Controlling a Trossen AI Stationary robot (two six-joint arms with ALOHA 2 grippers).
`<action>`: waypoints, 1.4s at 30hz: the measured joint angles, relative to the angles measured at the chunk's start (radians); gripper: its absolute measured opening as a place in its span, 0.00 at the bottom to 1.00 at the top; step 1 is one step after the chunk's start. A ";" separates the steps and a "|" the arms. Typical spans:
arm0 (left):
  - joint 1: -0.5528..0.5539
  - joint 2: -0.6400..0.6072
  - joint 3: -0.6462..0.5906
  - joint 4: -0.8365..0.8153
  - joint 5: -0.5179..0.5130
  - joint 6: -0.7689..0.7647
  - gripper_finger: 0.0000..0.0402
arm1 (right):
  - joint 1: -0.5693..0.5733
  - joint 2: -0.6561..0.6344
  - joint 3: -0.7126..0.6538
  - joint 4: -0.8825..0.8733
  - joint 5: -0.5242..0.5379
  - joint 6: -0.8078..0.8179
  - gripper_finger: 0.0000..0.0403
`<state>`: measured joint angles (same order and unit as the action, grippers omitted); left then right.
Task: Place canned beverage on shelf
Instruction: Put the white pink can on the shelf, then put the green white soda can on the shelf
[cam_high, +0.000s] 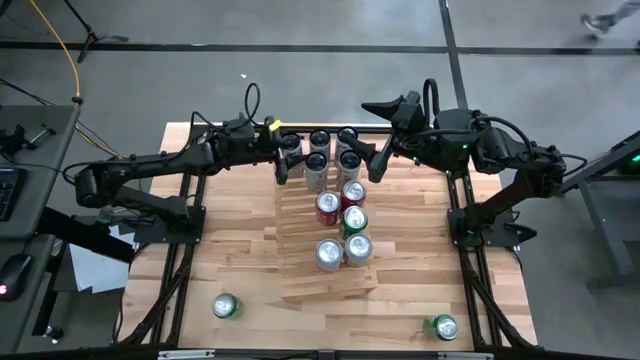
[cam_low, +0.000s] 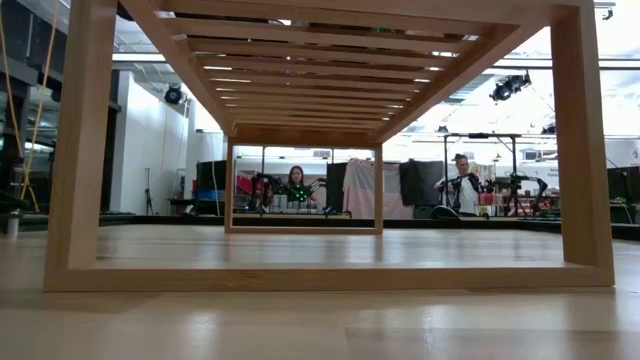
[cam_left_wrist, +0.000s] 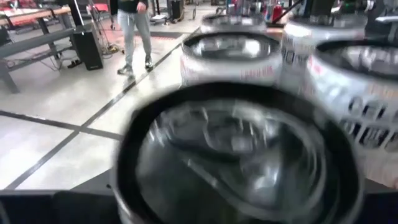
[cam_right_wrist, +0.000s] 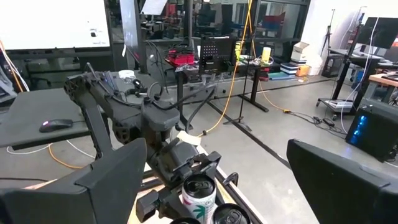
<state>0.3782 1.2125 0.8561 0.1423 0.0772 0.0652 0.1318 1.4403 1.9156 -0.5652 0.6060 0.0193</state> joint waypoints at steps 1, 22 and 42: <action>0.000 0.000 0.006 0.000 0.000 0.001 0.68 | 0.000 0.000 0.000 0.000 0.000 0.000 0.93; 0.000 -0.001 0.131 -0.108 0.002 0.044 0.84 | 0.000 0.000 0.000 0.000 0.000 0.000 0.93; 0.000 -0.067 0.452 -0.390 -0.034 0.093 0.84 | 0.000 0.000 0.000 0.000 0.000 -0.003 0.93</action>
<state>0.3779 1.1457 1.3082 -0.2477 0.0430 0.1583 0.1318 1.4403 1.9156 -0.5652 0.6056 0.0165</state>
